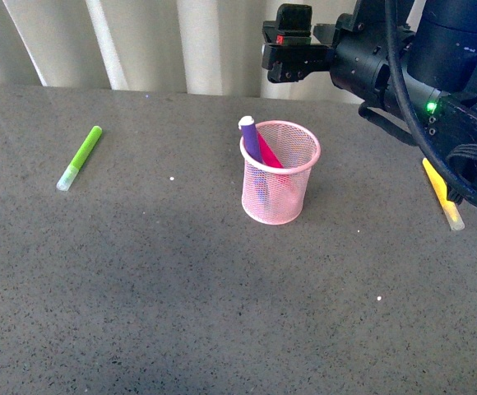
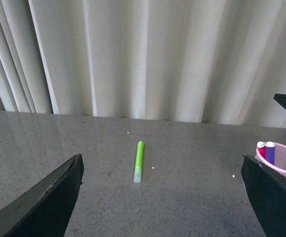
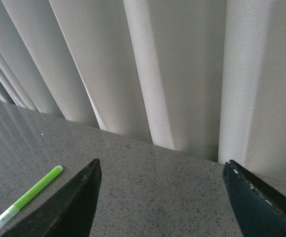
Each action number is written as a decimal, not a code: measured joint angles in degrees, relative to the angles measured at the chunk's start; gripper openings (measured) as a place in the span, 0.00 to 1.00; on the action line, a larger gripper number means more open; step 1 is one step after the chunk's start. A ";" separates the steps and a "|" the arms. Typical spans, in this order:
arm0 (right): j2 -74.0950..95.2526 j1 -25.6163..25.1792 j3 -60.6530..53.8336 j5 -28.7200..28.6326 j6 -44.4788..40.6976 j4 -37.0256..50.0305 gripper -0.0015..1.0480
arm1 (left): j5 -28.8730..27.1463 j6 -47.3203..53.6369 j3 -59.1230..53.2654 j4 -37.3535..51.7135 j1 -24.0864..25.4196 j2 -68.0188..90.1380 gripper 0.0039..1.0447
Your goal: Insert purple and pink pens into pink cup
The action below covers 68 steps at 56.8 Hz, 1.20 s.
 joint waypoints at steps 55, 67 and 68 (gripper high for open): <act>-72.78 -28.06 -36.35 -1.66 -8.22 -19.26 0.93 | 0.00 0.00 0.00 0.00 0.00 0.00 0.94; -81.35 -30.05 -39.12 0.59 -9.11 -38.58 0.71 | 0.00 0.00 0.00 0.00 0.00 0.00 0.94; -81.94 -29.79 -40.02 0.94 -9.16 -38.99 0.67 | 0.00 0.00 0.00 0.00 0.00 0.00 0.94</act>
